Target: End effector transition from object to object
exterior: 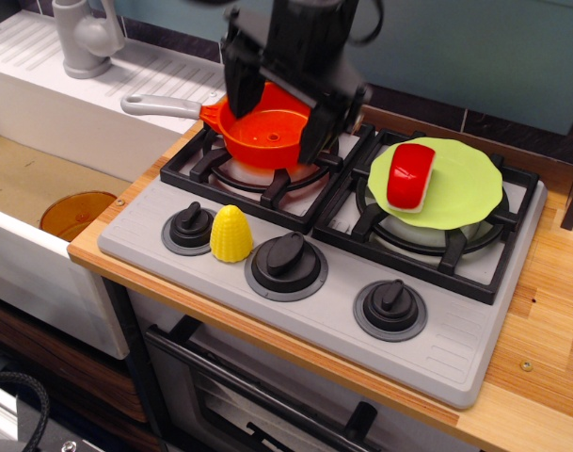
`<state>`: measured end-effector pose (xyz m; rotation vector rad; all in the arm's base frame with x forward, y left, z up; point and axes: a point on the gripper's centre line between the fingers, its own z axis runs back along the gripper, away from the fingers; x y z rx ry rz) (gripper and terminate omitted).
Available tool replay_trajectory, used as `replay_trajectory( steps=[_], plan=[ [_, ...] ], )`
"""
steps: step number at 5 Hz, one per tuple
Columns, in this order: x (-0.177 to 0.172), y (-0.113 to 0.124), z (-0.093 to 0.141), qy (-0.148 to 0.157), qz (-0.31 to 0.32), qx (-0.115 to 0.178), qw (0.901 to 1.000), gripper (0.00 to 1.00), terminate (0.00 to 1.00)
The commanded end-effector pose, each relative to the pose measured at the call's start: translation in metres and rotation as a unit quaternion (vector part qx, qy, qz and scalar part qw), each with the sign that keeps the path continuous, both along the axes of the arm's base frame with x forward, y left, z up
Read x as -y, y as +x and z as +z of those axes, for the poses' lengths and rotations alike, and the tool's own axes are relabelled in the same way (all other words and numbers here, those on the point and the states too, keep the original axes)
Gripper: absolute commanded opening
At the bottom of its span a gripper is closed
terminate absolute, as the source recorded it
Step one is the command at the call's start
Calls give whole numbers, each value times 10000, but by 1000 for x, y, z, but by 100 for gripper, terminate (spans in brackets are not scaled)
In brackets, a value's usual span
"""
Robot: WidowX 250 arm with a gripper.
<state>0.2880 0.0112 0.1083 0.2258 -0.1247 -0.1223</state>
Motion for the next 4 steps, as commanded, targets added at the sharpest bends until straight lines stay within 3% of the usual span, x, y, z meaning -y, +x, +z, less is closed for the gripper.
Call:
replay_trajectory(
  steps=[1,3,4],
  plan=[
    [-20,-10,-17,-155,-82,604,9980,100,0],
    [-35,-3,-49,-200,-221,910,9954,100,0],
    [-34,-3,-63,-182,-141,831,9963,100,0]
  ],
)
